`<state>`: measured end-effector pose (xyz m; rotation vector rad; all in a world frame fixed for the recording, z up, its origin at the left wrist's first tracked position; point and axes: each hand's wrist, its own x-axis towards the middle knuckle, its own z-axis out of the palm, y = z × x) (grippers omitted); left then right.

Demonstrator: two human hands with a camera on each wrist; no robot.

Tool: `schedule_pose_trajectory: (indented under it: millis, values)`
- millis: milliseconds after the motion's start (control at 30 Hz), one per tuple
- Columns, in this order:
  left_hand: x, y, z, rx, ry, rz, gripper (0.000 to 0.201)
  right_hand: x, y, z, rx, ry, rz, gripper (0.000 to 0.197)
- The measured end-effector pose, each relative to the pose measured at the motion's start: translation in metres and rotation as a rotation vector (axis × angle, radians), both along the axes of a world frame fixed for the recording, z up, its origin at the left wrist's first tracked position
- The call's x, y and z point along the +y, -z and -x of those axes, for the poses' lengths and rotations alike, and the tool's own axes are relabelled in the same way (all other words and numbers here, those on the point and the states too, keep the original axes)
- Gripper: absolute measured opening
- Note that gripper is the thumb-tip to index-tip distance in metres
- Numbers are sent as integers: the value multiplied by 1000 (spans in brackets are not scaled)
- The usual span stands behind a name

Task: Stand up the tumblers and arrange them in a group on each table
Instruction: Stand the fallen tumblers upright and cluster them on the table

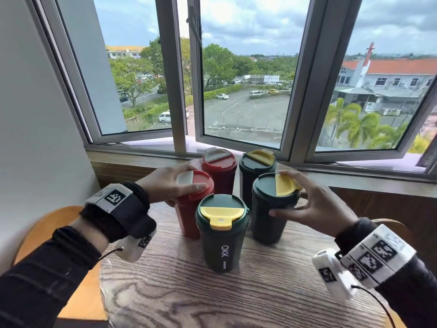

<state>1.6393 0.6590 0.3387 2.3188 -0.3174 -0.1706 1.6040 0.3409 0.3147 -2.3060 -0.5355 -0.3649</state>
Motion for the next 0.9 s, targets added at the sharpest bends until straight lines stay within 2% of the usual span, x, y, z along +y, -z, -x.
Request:
schedule_pose_trajectory:
  millis: [100, 200, 300, 367, 500, 567, 633, 733, 800, 900]
  values:
    - [0, 0, 1, 6, -4, -1, 72, -5, -1, -1, 2, 0, -12, 86]
    - [-1, 0, 0, -3, -6, -3, 60, -7, -1, -1, 35, -9, -26, 100]
    - [-2, 0, 0, -10, -10, 2, 55, -7, 1, -4, 32, -12, -38, 94]
    - [-2, 0, 0, -7, -8, 4, 57, -8, 2, -6, 27, -22, -38, 94]
    - [-1, 0, 0, -7, -8, 0, 70, -13, 4, -6, 70, -24, -38, 108]
    - [-1, 0, 1, -12, -8, 9, 72, -12, 4, -5, 43, 1, 60, 112]
    - [-1, 1, 2, -27, -4, 24, 72, -6, -1, 2, -62, -1, 179, 106]
    - [-1, 1, 2, -35, -3, 20, 74, 15, -17, 22, -228, -102, 252, 88]
    - [-2, 2, 3, -47, -24, 14, 80, 31, -21, 34, -276, -194, 281, 80]
    - [0, 5, 6, -117, -47, 35, 88, 55, -10, 44, -277, -283, 328, 78]
